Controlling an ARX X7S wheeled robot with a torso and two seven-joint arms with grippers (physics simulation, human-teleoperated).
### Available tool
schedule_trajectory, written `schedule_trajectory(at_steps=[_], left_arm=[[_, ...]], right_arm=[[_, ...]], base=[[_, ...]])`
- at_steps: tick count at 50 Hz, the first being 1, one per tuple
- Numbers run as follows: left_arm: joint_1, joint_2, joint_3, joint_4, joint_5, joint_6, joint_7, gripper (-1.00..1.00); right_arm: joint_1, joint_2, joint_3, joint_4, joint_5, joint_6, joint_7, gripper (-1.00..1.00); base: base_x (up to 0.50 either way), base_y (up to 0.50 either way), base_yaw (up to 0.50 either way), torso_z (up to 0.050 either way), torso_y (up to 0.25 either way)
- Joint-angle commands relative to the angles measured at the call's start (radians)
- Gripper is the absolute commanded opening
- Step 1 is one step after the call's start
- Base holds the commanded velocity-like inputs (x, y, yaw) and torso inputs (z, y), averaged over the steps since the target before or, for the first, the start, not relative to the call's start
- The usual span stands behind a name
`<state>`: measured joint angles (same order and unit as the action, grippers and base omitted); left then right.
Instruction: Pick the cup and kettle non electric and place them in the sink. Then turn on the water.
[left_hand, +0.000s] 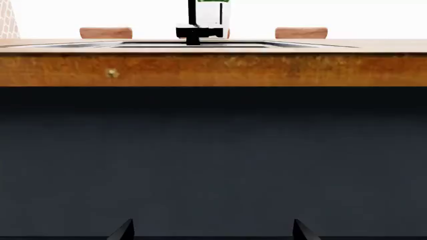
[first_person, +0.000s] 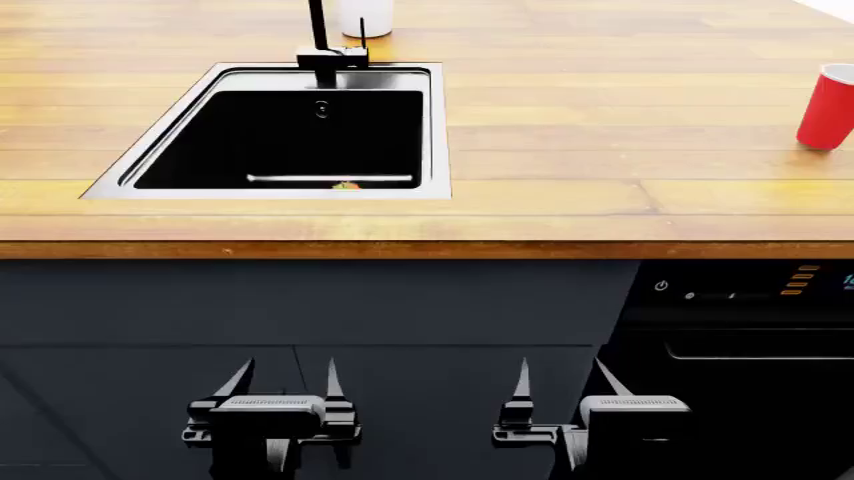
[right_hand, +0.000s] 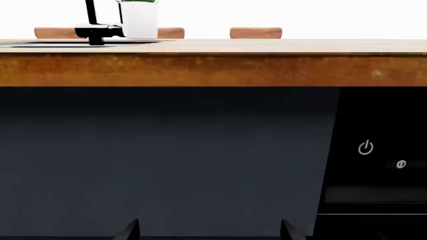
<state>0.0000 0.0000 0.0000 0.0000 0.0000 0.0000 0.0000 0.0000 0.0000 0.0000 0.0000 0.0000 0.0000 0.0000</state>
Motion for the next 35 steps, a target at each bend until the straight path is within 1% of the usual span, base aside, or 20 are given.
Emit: schedule_trajectory(at_steps=[1,11,15,18,35], left_arm=[[0.000,-0.016,0.018,0.000,-0.016,0.001,-0.018,1.00],[-0.001,-0.045,0.052,0.002,-0.045,0.002,-0.052,1.00],[-0.001,-0.053,0.061,0.002,-0.051,0.001,-0.061,1.00],[-0.002,-0.058,0.066,0.002,-0.057,0.001,-0.067,1.00],[-0.005,-0.079,0.089,0.001,-0.084,-0.001,-0.089,1.00]], right_arm=[[0.001,0.015,-0.020,0.001,0.015,0.000,0.020,1.00],[0.004,0.045,-0.057,-0.001,0.042,-0.001,0.053,1.00],[0.007,0.053,-0.066,-0.001,0.050,0.004,0.062,1.00],[0.006,0.060,-0.074,-0.001,0.052,0.002,0.066,1.00],[0.009,0.083,-0.098,-0.002,0.079,0.010,0.087,1.00]], base=[[0.00,0.00,0.00,0.000,0.000],[-0.01,-0.01,0.00,0.000,0.000],[-0.15,-0.20,0.00,0.000,0.000],[-0.04,-0.36,0.00,0.000,0.000],[0.00,-0.50,0.00,0.000,0.000]])
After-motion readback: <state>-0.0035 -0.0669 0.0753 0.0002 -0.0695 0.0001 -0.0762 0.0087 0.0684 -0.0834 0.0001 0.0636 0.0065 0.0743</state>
